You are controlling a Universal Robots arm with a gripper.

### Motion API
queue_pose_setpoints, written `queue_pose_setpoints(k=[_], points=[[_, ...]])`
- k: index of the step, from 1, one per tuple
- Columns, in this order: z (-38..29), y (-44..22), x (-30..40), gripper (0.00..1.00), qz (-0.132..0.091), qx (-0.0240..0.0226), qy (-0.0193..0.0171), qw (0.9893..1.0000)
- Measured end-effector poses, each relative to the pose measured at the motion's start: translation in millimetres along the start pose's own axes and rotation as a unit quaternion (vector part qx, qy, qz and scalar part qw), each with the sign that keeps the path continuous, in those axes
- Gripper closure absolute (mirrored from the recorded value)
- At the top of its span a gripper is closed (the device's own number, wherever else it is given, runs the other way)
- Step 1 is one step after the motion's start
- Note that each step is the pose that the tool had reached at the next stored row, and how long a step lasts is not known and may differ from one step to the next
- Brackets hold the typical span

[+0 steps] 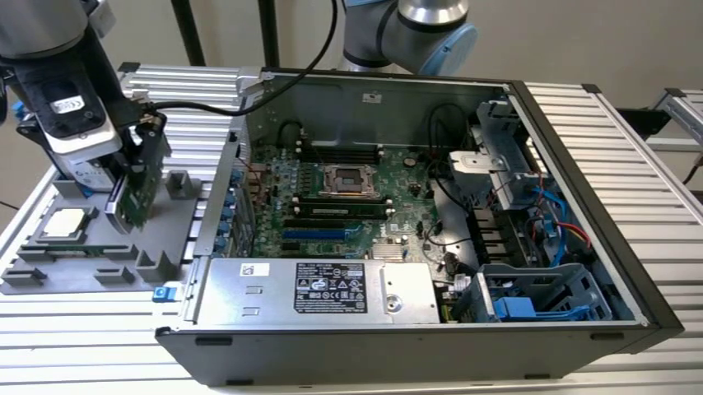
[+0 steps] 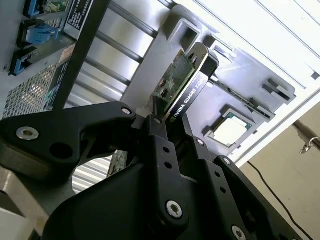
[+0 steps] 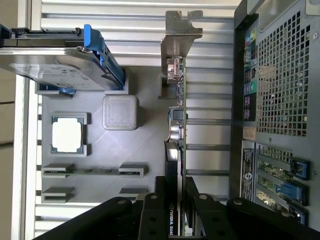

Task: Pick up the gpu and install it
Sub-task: 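Pick up the gpu and move the gpu toward the slot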

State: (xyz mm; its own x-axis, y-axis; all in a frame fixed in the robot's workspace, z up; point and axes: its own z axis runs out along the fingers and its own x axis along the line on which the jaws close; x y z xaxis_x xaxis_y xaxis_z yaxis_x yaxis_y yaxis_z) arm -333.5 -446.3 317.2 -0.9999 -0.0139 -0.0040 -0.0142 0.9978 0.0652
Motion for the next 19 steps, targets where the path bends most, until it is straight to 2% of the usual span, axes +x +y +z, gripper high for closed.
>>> queue_pose_setpoints(k=[19], points=[[-5.1,0.4,0.1,1.00,0.000,0.0000,0.0000,1.0000]])
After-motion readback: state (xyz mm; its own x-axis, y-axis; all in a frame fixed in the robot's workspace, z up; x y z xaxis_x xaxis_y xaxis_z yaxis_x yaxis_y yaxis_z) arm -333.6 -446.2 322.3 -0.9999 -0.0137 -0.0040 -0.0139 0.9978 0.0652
